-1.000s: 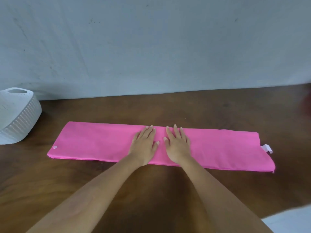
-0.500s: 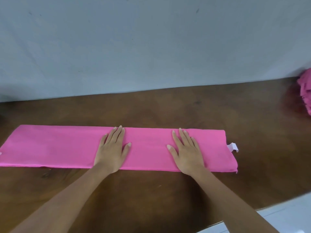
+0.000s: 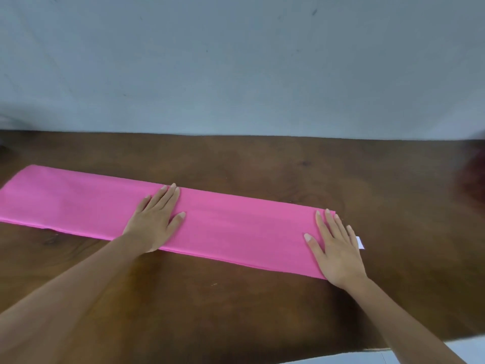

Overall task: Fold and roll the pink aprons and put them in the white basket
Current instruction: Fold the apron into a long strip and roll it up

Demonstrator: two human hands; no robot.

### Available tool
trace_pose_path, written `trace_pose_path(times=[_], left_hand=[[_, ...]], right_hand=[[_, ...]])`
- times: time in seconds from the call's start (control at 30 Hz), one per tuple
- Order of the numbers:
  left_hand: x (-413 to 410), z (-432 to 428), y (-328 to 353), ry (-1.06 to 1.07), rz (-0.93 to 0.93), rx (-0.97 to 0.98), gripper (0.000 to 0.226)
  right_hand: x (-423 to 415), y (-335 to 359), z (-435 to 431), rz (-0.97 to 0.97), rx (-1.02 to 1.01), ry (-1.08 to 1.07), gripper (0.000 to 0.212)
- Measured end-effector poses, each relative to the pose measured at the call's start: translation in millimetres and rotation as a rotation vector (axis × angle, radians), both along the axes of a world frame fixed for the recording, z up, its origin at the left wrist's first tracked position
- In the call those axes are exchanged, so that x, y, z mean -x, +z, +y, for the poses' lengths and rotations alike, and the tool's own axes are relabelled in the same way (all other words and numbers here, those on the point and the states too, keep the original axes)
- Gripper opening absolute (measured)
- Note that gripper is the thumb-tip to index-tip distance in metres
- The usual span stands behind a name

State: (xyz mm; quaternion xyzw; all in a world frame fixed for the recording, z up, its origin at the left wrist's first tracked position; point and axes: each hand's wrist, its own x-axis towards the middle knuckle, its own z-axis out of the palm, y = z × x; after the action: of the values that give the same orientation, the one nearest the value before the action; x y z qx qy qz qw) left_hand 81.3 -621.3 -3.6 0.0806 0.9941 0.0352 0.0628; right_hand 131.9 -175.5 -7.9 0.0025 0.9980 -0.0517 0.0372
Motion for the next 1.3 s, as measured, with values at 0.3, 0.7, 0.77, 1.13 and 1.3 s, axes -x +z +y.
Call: trace_pose_path(times=[0.3,0.7,0.77,1.13,1.3], left_hand=[[-66.6,41.7,-6.6,0.285,0.156,-0.13,0.077],[-199.5,55.1,-11.1,0.523,0.172,-0.076,0.081],[-211.3,62.9,-11.0,0.561,0.182,-0.068,0.082],[-248.3,96.8,-15.2,0.681,0.179,-0.066,0.077],[-261.8,130.1,-16.0,0.755,0.172,-0.12,0.08]], right_hand=[[1.8,-7.3,1.8,0.071,0.046,0.002,0.078],[-0.9,-2.4,0.3,0.093,0.047,0.023,0.079],[0.7,-0.6,0.0,0.09,0.049,0.03,0.08],[-5.7,4.0,-0.5,0.09,0.054,0.049,0.086],[-6.4,5.5,0.8,0.066,0.051,0.06,0.08]])
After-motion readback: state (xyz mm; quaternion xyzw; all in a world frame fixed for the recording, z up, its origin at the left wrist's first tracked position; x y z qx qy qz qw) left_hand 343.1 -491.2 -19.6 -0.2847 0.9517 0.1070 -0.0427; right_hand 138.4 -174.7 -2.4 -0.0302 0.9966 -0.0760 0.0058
